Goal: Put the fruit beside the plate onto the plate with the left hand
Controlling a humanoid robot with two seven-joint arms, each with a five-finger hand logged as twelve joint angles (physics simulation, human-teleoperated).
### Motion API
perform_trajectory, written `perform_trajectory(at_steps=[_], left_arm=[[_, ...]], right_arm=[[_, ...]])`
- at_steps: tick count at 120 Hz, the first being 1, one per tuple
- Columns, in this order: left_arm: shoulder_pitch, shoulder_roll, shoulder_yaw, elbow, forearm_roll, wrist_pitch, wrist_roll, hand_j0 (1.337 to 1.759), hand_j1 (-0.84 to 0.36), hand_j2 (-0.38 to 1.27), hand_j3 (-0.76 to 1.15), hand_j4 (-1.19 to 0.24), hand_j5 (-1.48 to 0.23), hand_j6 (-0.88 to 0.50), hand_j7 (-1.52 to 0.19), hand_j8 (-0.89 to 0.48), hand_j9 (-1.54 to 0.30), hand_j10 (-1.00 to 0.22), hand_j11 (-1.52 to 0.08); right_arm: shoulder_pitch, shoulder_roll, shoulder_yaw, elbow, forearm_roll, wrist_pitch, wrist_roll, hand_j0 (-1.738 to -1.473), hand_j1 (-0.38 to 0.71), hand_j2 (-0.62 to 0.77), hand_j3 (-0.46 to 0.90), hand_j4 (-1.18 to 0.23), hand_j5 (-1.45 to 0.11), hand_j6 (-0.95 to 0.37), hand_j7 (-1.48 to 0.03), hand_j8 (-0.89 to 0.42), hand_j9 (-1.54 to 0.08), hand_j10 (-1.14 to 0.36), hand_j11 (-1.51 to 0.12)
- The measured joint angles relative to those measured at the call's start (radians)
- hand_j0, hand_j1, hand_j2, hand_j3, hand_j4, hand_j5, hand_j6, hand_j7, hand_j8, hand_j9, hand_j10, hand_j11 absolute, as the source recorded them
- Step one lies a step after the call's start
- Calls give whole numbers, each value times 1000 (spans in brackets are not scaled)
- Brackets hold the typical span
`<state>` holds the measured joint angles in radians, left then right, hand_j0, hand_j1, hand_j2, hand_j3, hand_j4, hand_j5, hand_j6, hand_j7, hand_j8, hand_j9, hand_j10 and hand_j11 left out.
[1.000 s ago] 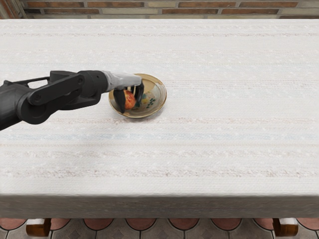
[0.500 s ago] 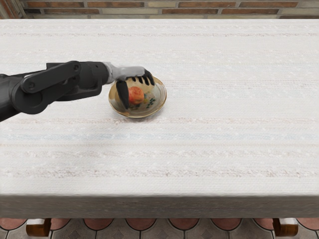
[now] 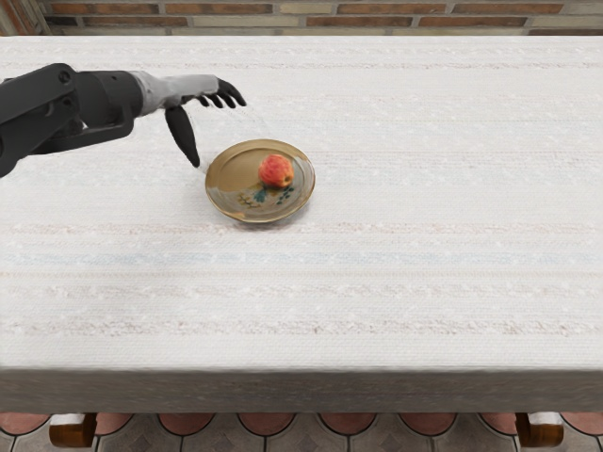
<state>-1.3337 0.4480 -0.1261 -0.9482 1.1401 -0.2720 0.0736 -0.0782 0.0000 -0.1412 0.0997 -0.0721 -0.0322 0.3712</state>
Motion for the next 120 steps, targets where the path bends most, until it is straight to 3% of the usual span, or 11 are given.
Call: perform_trajectory(at_steps=[31,55,75,90,120], left_arm=[[16,130,-16,-33,-239,0,1,1658,50,53,1,-255,-328,-255,-328,-254,-328,-254,-327],[88,283,-26,-112,-445,-1,4,1658,49,53,0,-255,-328,-255,-328,-255,-328,-254,-327],[190,361,-95,-173,-488,-5,4,1658,50,53,0,-255,-327,-256,-327,-255,-327,-254,-327],[205,417,-140,-200,-513,-10,5,1658,51,53,0,-255,-327,-255,-327,-255,-326,-254,-326],[209,418,-159,-212,-533,-18,10,1658,54,53,0,-251,-323,-252,-322,-252,-322,-251,-322]], right_arm=[[0,0,0,0,0,0,0,-1658,-308,-7,0,-35,-45,-35,-45,-35,-45,-35,-45],[0,0,0,0,0,0,0,-1658,-308,-7,0,-35,-45,-35,-45,-35,-45,-35,-45],[0,0,0,0,0,0,0,-1658,-308,-7,0,-35,-45,-36,-45,-35,-45,-35,-45],[0,0,0,0,0,0,0,-1658,-308,-7,0,-35,-45,-36,-45,-35,-45,-35,-45],[0,0,0,0,0,0,0,-1658,-308,-7,0,-35,-45,-36,-45,-35,-45,-35,-45]])
